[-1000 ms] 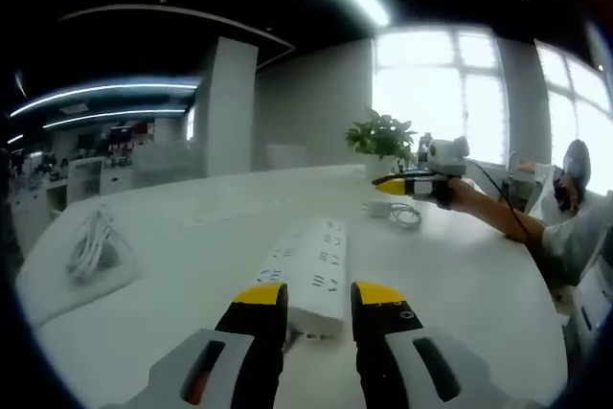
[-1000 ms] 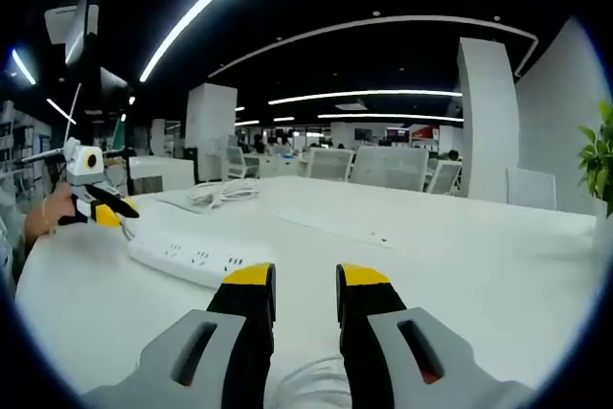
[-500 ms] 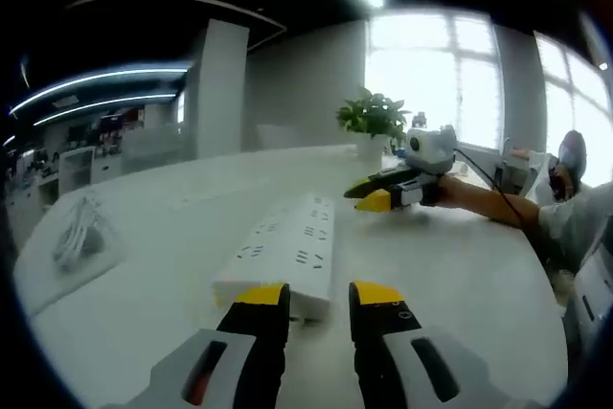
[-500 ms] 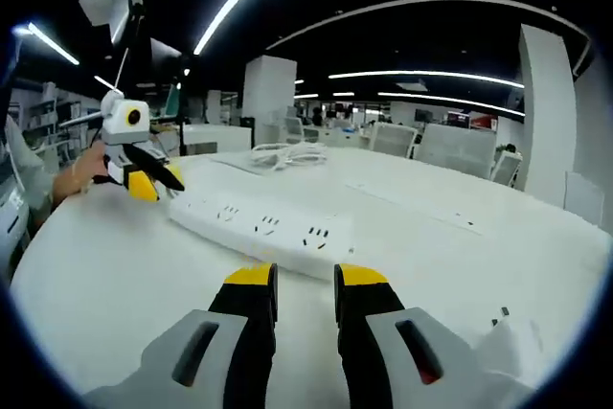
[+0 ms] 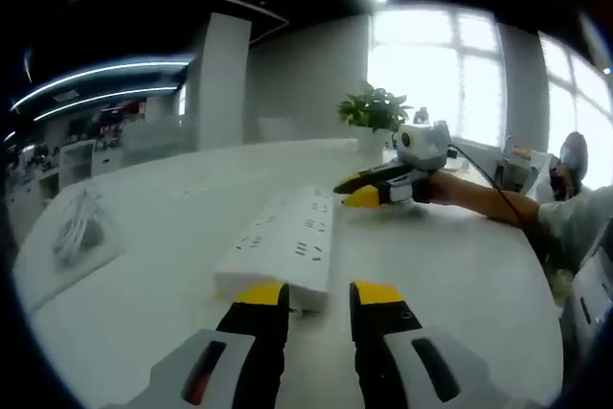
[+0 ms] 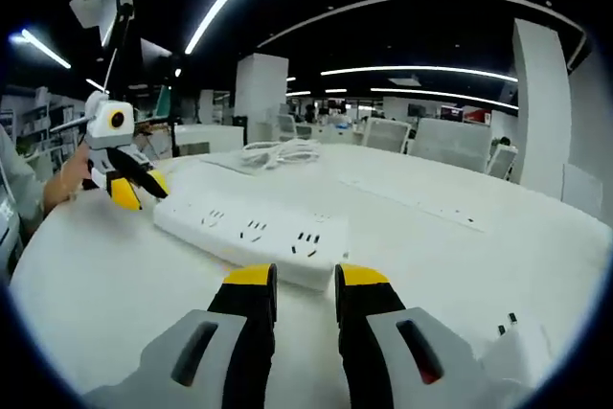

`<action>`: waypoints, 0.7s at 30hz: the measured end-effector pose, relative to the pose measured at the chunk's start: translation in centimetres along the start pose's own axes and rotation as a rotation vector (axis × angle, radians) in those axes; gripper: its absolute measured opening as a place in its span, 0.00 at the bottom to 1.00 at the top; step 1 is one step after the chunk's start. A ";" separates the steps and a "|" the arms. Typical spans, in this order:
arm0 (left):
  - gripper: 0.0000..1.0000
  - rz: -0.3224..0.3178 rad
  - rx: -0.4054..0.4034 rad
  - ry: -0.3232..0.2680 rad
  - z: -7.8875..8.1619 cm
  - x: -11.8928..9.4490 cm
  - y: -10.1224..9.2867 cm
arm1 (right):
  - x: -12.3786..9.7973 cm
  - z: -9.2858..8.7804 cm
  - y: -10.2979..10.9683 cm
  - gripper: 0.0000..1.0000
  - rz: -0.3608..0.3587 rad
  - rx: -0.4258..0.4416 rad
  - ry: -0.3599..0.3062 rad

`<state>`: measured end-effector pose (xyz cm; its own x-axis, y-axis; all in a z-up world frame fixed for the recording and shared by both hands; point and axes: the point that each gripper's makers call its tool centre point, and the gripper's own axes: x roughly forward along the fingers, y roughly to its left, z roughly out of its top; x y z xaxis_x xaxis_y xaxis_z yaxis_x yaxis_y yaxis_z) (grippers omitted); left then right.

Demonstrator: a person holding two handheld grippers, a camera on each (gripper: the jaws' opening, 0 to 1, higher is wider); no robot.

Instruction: Straighten the power strip on the desk, plug the charger into it

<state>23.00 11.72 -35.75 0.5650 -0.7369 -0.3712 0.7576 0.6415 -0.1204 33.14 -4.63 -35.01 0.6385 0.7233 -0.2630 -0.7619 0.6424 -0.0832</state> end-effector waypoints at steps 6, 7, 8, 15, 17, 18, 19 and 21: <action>0.26 0.001 0.005 0.003 0.0 0.1 0.1 | 0.2 -0.2 0.0 0.24 0.005 0.007 0.011; 0.26 0.002 0.006 0.005 0.0 0.1 0.1 | 0.2 -0.2 0.0 0.24 0.005 0.005 0.014; 0.26 0.003 0.006 0.006 -0.1 0.2 0.0 | 0.3 -0.3 0.0 0.24 0.006 0.005 0.015; 0.25 -0.001 0.000 0.004 0.0 0.2 0.2 | 0.3 -0.3 0.0 0.24 0.005 0.020 0.022; 0.24 -0.002 -0.006 0.002 0.0 0.2 0.2 | 0.3 -0.3 0.0 0.24 0.005 0.020 0.023; 0.24 -0.003 -0.009 0.001 0.0 0.2 0.2 | 0.3 -0.2 0.0 0.24 0.006 0.023 0.024; 0.24 -0.004 -0.012 0.001 0.0 0.2 0.3 | 0.2 -0.3 0.1 0.23 0.006 0.025 0.025; 0.24 -0.005 -0.016 0.001 0.0 0.2 0.3 | 0.1 -0.3 0.2 0.23 0.008 0.033 0.024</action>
<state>23.28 11.76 -35.87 0.5610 -0.7399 -0.3713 0.7551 0.6412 -0.1368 33.04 -4.48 -35.34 0.6295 0.7223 -0.2864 -0.7625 0.6451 -0.0493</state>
